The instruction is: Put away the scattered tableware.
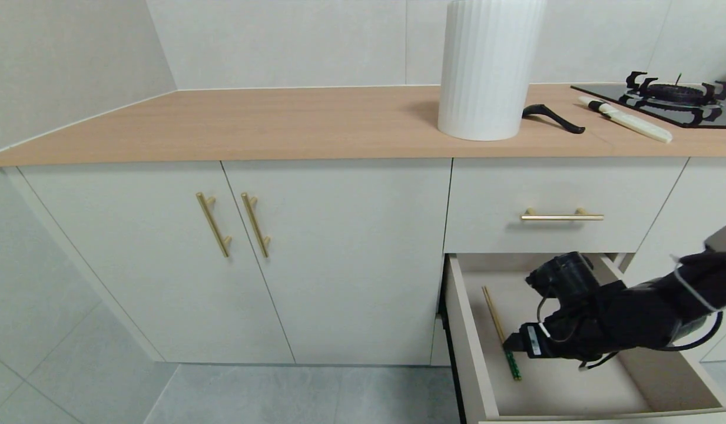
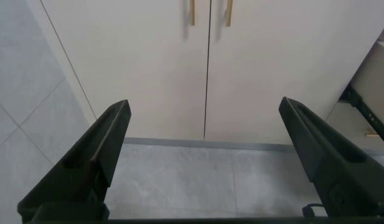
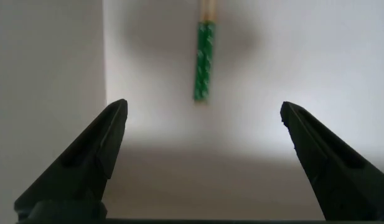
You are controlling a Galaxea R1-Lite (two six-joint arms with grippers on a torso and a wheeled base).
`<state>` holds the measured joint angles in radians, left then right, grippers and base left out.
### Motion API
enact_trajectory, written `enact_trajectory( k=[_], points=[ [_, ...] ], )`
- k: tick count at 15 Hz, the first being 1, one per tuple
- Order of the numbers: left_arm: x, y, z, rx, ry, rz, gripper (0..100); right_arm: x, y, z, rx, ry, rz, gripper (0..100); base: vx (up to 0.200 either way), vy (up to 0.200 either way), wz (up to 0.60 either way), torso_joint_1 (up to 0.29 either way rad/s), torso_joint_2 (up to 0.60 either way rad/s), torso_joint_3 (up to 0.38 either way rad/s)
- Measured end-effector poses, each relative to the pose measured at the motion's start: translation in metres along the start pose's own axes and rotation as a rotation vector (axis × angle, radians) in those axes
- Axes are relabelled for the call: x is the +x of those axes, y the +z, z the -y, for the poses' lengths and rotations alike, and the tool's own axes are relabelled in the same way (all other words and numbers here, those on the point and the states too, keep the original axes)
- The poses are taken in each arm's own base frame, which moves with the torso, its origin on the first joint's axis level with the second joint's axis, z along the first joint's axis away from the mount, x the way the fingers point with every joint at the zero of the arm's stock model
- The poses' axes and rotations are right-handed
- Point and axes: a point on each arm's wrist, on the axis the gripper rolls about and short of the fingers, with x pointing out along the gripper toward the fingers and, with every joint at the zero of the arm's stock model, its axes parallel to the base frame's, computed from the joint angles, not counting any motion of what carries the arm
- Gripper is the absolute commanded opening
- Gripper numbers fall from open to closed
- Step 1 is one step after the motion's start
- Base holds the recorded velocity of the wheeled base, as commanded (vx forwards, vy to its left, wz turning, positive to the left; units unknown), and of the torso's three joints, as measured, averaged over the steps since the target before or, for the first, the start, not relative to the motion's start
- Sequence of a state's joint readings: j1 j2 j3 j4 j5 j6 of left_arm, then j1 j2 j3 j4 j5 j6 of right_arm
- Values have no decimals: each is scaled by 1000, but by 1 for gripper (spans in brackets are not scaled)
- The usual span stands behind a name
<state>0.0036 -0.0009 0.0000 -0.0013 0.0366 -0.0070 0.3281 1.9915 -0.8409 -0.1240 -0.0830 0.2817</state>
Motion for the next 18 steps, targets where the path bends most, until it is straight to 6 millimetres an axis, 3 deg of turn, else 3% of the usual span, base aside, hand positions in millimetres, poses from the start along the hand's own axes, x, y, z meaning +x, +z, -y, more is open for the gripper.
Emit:
enact_trajectory(
  k=[2, 5, 8, 12, 18],
  points=[
    [0, 0, 0, 0, 0, 0, 100, -38, 14, 15, 11, 23, 29, 100, 0, 0, 0, 0, 0, 0],
    [0, 0, 0, 0, -1, 0, 100, -94, 32, 62, 6, 21, 172, 100, 0, 0, 0, 0, 0, 0],
    [0, 0, 0, 1, 0, 0, 100, -136, 34, 80, 16, -1, 309, 100, 0, 0, 0, 0, 0, 0],
    [0, 0, 0, 0, 0, 2, 100, -160, 26, 81, -22, -14, 376, 100, 0, 0, 0, 55, -202, -206],
    [0, 0, 0, 0, 0, 1, 100, -167, 22, 77, -36, -3, 392, 100, 0, 0, 0, 128, -489, -306]
  ],
)
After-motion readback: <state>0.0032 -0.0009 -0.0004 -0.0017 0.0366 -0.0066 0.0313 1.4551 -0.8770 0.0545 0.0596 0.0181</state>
